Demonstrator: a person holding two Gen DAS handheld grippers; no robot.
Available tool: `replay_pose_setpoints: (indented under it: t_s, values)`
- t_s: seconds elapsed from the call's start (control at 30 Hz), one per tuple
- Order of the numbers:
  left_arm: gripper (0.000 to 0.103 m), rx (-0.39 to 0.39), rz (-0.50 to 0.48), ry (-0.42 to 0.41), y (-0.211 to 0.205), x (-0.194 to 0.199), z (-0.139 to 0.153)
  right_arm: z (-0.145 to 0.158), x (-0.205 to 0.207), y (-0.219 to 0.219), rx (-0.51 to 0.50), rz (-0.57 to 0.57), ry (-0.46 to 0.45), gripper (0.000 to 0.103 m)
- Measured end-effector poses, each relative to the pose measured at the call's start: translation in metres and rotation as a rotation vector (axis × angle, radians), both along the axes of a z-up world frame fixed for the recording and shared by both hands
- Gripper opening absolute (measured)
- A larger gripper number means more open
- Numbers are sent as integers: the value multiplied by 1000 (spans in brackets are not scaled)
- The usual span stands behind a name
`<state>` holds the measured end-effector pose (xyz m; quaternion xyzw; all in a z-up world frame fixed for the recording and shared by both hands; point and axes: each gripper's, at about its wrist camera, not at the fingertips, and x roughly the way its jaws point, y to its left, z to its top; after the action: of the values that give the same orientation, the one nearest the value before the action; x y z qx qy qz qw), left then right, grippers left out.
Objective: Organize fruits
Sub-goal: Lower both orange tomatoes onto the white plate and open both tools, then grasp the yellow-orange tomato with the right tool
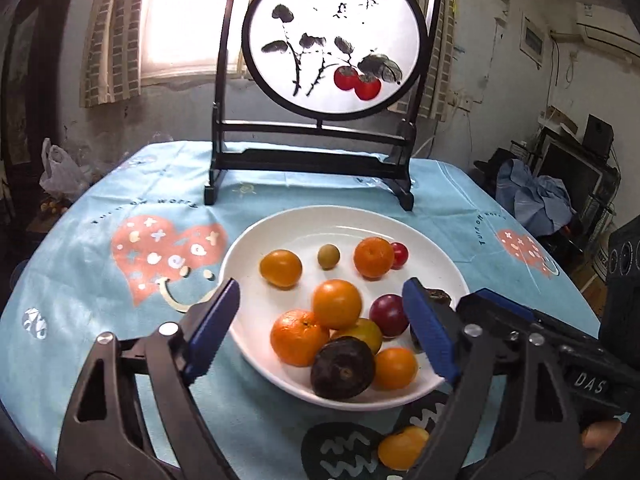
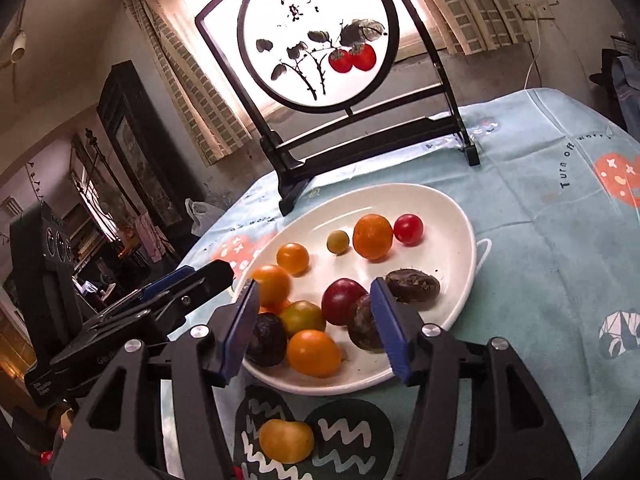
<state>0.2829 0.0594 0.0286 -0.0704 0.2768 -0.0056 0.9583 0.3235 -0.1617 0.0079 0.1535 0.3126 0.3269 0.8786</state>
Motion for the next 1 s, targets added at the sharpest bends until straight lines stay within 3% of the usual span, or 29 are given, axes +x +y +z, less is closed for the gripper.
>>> replay_pose_setpoints:
  t_s: [0.07, 0.23, 0.43, 0.67, 1.0]
  values:
    - [95, -4, 11, 4, 6, -13, 3, 4, -10, -3, 0, 11, -15, 58]
    - [99, 15, 73, 35, 21, -48, -8, -1, -31, 1, -53, 47, 5, 60]
    - [99, 78, 124, 112, 28, -72, -26, -16, -54, 23, -197, 110, 25, 60]
    - [99, 75, 122, 102, 30, -86, -24, -37, -65, 52, -377, 182, 24, 60]
    - [99, 32, 103, 118, 31, -87, -24, -50, -60, 57, -416, 186, 56, 60]
